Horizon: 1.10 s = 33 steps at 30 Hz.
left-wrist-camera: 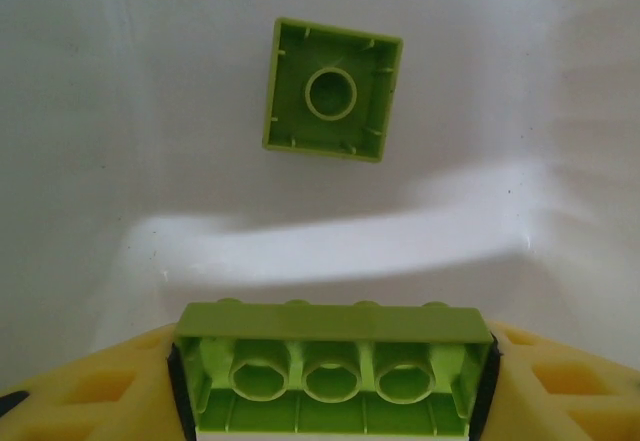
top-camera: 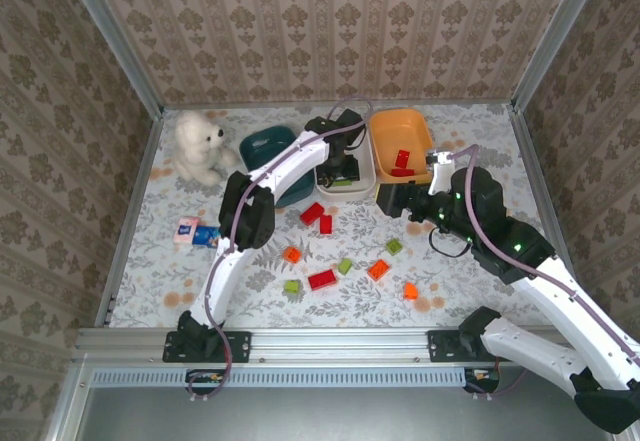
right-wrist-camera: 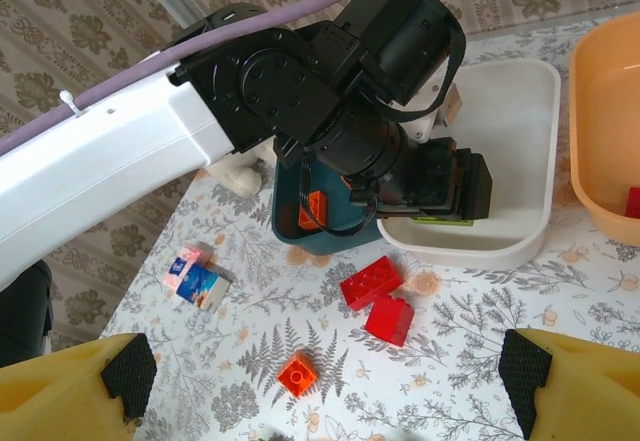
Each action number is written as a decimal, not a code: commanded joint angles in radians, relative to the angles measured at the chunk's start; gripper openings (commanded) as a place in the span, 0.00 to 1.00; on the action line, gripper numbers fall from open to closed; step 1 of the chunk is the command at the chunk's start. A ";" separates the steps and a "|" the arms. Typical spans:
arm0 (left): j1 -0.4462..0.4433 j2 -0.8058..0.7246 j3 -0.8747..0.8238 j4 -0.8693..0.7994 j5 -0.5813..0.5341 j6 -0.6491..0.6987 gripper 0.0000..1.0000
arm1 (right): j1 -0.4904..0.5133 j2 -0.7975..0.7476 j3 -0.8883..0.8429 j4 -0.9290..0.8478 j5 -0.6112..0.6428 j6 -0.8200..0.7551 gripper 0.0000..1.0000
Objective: Sort the legos into containers by color
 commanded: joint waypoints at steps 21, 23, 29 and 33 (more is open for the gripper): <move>0.023 -0.207 0.037 0.013 0.012 -0.044 0.81 | -0.010 0.027 0.037 -0.185 0.081 -0.001 0.91; 0.029 -0.254 0.022 0.025 0.003 -0.042 0.81 | -0.010 0.028 0.047 -0.201 0.089 -0.002 0.91; 0.054 -0.519 -0.238 0.175 -0.033 -0.010 0.85 | -0.009 0.055 0.090 -0.262 0.107 -0.005 0.89; 0.084 -0.759 -0.541 0.307 -0.049 0.020 0.89 | 0.013 0.111 0.116 -0.312 0.105 -0.011 0.87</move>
